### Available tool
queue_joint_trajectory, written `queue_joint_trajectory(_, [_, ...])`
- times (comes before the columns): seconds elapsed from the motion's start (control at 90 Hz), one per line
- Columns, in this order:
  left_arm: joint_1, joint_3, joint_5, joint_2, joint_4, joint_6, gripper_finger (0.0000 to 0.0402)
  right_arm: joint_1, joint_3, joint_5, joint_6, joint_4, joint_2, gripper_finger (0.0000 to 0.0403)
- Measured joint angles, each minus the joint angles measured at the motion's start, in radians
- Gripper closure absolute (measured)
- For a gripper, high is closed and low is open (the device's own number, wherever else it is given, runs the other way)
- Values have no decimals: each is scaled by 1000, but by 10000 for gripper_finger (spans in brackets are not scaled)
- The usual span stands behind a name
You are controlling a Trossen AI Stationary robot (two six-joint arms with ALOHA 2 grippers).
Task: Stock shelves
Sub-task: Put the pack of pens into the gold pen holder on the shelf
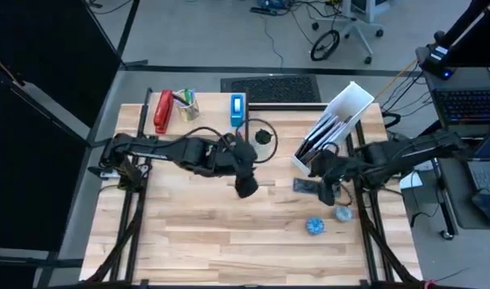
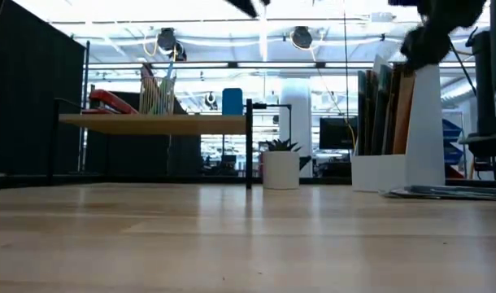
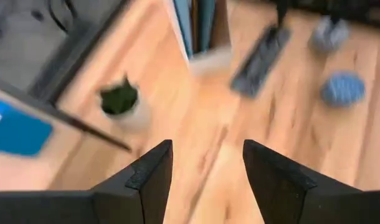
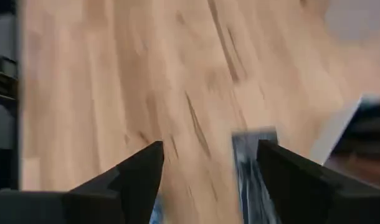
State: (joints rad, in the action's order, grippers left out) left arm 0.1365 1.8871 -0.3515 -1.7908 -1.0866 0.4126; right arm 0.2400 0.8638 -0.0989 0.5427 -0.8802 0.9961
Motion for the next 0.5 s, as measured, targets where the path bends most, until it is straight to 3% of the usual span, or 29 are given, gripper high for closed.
queue_joint_trajectory(0.156, [-28,-91,118,-6,-11,-51,222,0,-78,0,202,2,40,169])
queue_joint_trajectory(0.389, [-66,-209,133,-4,85,-213,222,0,-222,-2,529,-40,41,172])
queue_joint_trajectory(0.5, [-92,-273,162,-4,185,-297,222,-3,-261,-20,592,-62,40,172])
